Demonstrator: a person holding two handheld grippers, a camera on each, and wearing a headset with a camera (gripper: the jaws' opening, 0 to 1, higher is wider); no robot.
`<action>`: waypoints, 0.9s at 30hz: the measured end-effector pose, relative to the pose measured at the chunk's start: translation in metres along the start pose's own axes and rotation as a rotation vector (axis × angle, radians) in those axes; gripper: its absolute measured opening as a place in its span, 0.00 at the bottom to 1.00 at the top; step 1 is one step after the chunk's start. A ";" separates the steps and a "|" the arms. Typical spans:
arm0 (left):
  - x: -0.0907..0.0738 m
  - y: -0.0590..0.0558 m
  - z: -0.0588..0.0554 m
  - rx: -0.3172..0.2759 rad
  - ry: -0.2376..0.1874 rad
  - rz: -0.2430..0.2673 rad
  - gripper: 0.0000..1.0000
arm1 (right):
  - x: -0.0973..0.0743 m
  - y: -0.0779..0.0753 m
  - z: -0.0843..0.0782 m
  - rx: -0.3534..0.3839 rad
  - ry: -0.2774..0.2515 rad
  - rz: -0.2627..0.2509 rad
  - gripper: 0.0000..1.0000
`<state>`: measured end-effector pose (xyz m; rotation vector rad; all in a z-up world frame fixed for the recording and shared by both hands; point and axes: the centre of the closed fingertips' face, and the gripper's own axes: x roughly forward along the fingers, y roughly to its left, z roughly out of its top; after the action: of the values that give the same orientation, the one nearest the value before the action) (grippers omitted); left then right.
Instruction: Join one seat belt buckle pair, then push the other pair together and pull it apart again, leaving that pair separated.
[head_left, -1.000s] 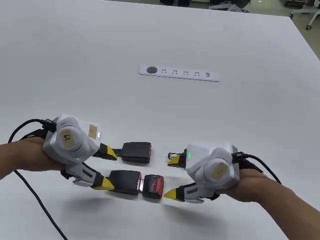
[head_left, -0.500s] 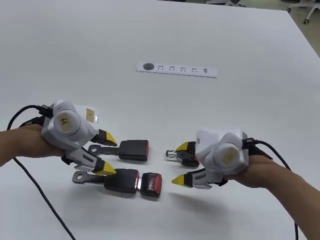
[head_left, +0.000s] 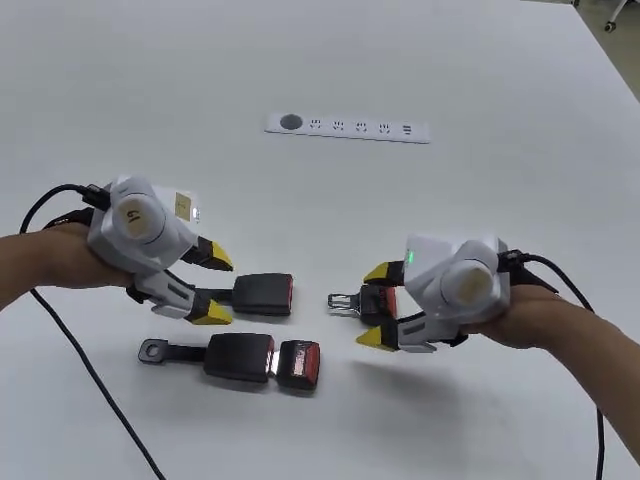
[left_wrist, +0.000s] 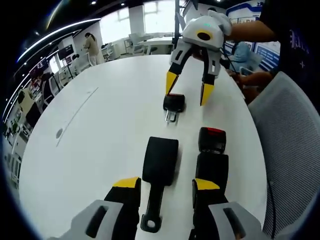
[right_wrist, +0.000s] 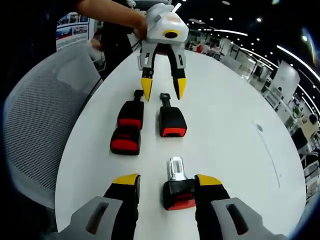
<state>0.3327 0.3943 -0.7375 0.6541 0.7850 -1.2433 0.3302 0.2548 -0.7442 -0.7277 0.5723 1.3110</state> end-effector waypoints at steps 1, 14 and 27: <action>0.001 0.000 0.001 0.003 0.003 -0.003 0.43 | 0.000 0.000 -0.001 0.000 0.001 0.000 0.41; 0.013 0.004 0.003 0.037 0.042 -0.048 0.40 | 0.000 -0.014 -0.017 -0.006 0.026 0.011 0.39; 0.027 0.007 0.001 0.068 0.072 -0.093 0.36 | 0.004 -0.019 -0.034 0.006 0.051 0.028 0.36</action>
<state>0.3436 0.3796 -0.7583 0.7277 0.8436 -1.3423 0.3506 0.2297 -0.7665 -0.7519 0.6289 1.3189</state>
